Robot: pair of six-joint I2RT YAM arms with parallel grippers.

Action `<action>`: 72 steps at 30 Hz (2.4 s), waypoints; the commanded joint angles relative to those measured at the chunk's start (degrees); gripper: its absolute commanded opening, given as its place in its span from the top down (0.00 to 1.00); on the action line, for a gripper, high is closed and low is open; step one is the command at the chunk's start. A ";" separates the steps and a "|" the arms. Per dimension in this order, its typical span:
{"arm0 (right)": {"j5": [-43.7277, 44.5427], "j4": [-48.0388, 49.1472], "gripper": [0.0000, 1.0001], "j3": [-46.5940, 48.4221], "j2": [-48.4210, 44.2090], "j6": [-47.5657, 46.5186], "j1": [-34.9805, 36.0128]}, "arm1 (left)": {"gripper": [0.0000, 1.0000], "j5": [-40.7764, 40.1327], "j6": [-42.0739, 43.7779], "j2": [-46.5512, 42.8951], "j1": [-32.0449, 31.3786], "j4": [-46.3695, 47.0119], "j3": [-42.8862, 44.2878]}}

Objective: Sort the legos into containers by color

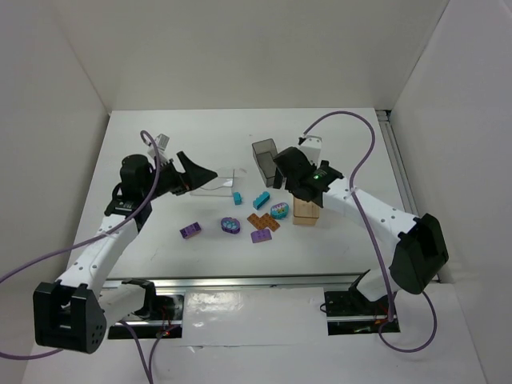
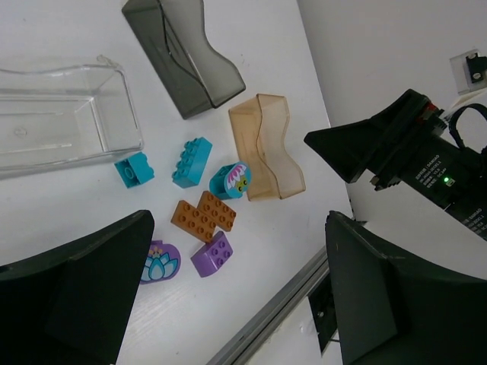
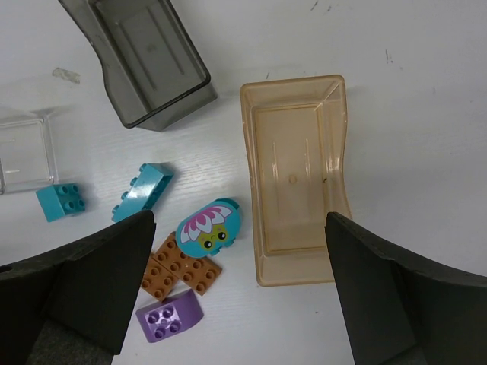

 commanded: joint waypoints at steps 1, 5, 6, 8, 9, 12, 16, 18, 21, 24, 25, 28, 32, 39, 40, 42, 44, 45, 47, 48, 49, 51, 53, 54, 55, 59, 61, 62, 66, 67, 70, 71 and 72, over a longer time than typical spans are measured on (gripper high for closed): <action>0.59 0.39 0.00 0.96 -1.39 1.60 1.12 | 0.00 -0.59 1.80 -0.59 -0.35 -3.29 3.26; 0.59 1.00 0.00 1.58 -0.34 1.60 2.52 | 0.00 -0.05 4.25 1.08 -0.35 -9.60 7.83; 0.59 1.01 0.00 1.58 0.18 1.60 3.22 | 0.00 -0.84 4.87 1.08 -0.35 -10.41 8.36; 0.59 1.01 0.04 2.11 0.89 2.21 3.93 | 0.00 -2.25 6.18 1.08 -0.35 -12.51 8.36; 0.07 1.53 0.06 2.63 1.59 3.09 4.72 | 0.00 -2.95 6.19 0.56 -0.35 -12.53 8.36; -1.70 6.17 0.07 2.63 3.43 3.62 6.48 | 0.00 -4.10 6.19 0.03 -0.35 -13.93 8.36; -5.82 10.30 0.07 2.63 7.91 4.59 7.27 | 0.00 -4.10 6.19 -1.11 -0.35 -14.63 8.36; -7.22 11.98 0.11 3.25 10.99 4.59 7.27 | 0.00 -4.10 6.19 -1.11 -0.35 -15.43 8.98; -7.94 12.70 0.17 4.57 15.46 5.81 7.27 | 0.00 -5.33 6.72 -1.64 -0.35 -16.75 8.98; -9.25 13.22 0.20 5.70 18.98 6.43 7.27 | 0.00 -5.95 7.25 -1.64 -0.35 -17.36 8.98; -9.25 13.74 0.22 5.71 19.61 6.43 7.27 | 0.00 -5.95 7.25 -1.64 -0.35 -17.36 8.98; -9.25 15.07 0.33 5.71 21.27 6.43 7.27 | 0.00 -5.95 7.77 -1.64 -0.35 -17.36 8.46; -9.25 15.86 0.37 6.41 24.00 6.96 7.27 | 0.00 -5.95 7.77 -1.64 -0.35 -17.36 8.45; -9.87 15.33 0.37 8.79 29.54 6.96 6.75 | 0.00 -6.47 8.30 -1.11 -0.35 -17.36 8.45; -9.87 15.33 0.41 8.79 29.54 6.96 6.75 | 0.00 -6.47 8.30 -1.11 -0.35 -17.36 8.45; -9.87 15.33 0.51 8.79 30.07 6.96 6.75 | 0.00 -6.47 8.30 -1.11 -0.35 -17.36 8.45; -9.87 15.33 0.70 9.31 30.07 6.96 6.75 | 0.00 -6.47 8.30 -1.11 -0.35 -17.89 8.45; -9.87 14.64 0.76 9.31 29.03 6.96 6.75 | 0.00 -7.00 8.30 -1.11 -0.35 -17.89 8.45; -8.56 13.93 0.83 8.70 26.31 5.65 6.75 | 0.00 -7.00 8.30 -1.11 -0.35 -17.89 8.45; -7.68 13.93 0.89 8.70 25.16 4.86 7.44 | 0.00 -7.00 8.30 -1.11 -0.35 -17.89 8.45; -7.06 12.53 0.91 8.09 23.84 4.85 7.45 | 0.00 -7.00 8.30 -1.11 -0.35 -17.89 8.45; -5.31 11.99 0.94 6.24 18.75 3.36 7.98 | 0.00 -7.00 8.30 -1.11 -0.35 -17.89 8.45; -2.86 11.29 0.96 2.75 12.27 3.36 7.98 | 0.00 -7.00 8.30 -1.11 -0.35 -18.42 8.45; -1.88 10.59 0.96 1.42 9.97 3.36 7.98 | 0.00 -7.00 8.30 -1.11 -0.35 -18.42 8.45; -0.91 10.59 0.96 0.10 7.77 3.36 7.11 | 0.00 -7.00 8.30 -1.11 -0.35 -18.42 8.97; 0.68 11.28 0.96 -6.58 -1.20 2.05 1.32 | 0.00 -7.00 8.83 -1.11 -0.35 -18.42 8.98; -2.55 11.29 0.96 -8.96 -2.71 1.43 -2.37 | 0.00 -7.00 8.83 -0.50 -0.35 -18.42 8.98; -3.36 11.99 0.96 -8.97 -2.71 0.64 -5.44 | 0.00 -7.00 8.83 -0.50 -0.35 -18.42 8.98; -6.26 14.27 0.94 -11.16 -1.93 -0.51 -10.30 | 0.00 -7.00 8.83 0.55 -0.35 -18.94 8.98; -6.96 14.80 0.94 -11.17 -0.96 -1.12 -10.83 | 0.00 -7.00 8.83 0.56 -0.35 -18.94 8.98; -8.19 16.56 0.93 -11.17 1.58 -1.74 -12.67 | 0.00 -7.53 8.83 1.08 -0.35 -19.47 8.98; -8.98 16.56 0.91 -11.17 2.38 -2.26 -13.46 | 0.00 -7.53 8.83 1.08 -0.35 -19.47 8.98; -8.99 17.17 0.89 -10.38 3.17 -2.27 -13.47 | 0.00 -7.53 8.83 1.08 -0.35 -19.47 8.98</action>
